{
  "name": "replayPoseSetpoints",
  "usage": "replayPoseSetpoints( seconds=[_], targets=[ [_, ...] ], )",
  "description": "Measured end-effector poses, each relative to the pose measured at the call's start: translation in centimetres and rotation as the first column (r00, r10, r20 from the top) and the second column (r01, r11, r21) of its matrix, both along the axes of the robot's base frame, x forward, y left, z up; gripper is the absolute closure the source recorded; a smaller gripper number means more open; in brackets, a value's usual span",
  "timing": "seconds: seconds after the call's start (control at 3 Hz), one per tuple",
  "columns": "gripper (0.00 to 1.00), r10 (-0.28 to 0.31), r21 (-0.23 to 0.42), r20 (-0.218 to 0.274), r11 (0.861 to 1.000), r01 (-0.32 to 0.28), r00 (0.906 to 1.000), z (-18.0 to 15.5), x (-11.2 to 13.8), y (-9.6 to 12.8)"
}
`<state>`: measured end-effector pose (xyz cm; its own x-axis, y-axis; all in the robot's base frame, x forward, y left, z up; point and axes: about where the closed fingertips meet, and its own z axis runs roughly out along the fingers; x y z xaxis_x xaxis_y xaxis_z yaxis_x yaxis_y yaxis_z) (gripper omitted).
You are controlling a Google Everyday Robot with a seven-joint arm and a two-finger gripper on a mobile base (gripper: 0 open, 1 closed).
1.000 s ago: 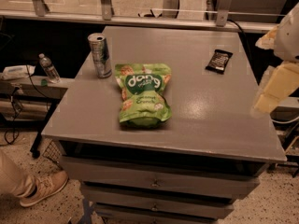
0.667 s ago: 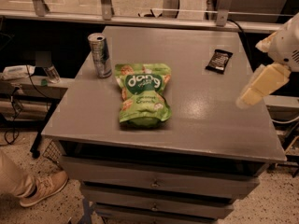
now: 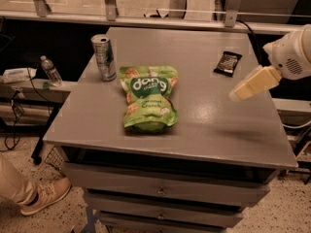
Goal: Move rxbar chocolate near green rice chip bag
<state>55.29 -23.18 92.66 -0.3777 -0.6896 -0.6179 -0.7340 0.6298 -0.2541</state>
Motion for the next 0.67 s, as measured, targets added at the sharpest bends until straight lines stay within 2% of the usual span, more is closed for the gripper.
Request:
replayPoseSetpoints(
  seconds=[0.33, 0.67],
  targets=[
    [0.00, 0.000, 0.001, 0.001, 1.000, 0.000, 1.0000, 0.0, 0.0, 0.0],
    [0.00, -0.073, 0.093, 0.011, 0.993, 0.071, 0.9973, -0.8, 2.6, 0.9]
  ],
)
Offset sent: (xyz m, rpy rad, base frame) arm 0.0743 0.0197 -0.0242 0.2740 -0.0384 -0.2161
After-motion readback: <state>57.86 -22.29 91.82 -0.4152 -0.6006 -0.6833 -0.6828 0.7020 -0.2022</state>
